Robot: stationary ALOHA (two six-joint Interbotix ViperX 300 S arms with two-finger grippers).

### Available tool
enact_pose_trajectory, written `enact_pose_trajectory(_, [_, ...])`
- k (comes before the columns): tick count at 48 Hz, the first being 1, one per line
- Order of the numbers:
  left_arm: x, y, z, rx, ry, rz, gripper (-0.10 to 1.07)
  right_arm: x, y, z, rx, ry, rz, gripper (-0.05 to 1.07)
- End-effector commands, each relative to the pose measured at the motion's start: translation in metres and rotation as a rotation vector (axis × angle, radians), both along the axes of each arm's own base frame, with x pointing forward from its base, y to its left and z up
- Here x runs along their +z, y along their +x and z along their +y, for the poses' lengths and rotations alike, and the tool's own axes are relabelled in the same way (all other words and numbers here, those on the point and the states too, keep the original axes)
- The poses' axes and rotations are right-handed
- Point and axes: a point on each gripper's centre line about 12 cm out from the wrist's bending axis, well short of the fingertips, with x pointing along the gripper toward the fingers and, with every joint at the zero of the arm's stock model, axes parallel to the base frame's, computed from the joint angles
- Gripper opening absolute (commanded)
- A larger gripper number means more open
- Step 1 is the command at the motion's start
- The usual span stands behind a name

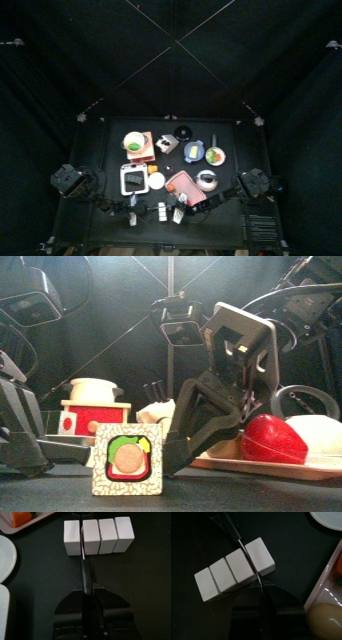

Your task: Cut sushi roll

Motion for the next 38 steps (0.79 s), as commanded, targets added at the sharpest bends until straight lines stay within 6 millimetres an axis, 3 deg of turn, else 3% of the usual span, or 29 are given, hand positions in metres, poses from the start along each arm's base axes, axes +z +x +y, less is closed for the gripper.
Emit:
enact_pose_trajectory(1, [-0.004, -0.005, -0.006, -0.019, -0.021, 0.038, 0.36, -0.003, 0.001, -0.008, -0.029, 0.010, 0.009, 0.21])
enact_pose_trajectory(13, [0.000, -0.003, -0.007, -0.019, -0.030, 0.031, 0.36, -0.001, 0.001, -0.008, -0.029, 0.010, 0.005, 0.21])
enact_pose_trajectory(31, [0.050, 0.005, -0.012, -0.073, -0.069, -0.136, 0.36, 0.042, 0.005, -0.008, 0.009, -0.011, -0.101, 0.21])
enact_pose_trajectory(38, [0.059, 0.005, -0.012, -0.084, -0.078, -0.165, 0.36, 0.049, 0.004, -0.006, 0.022, -0.016, -0.119, 0.21])
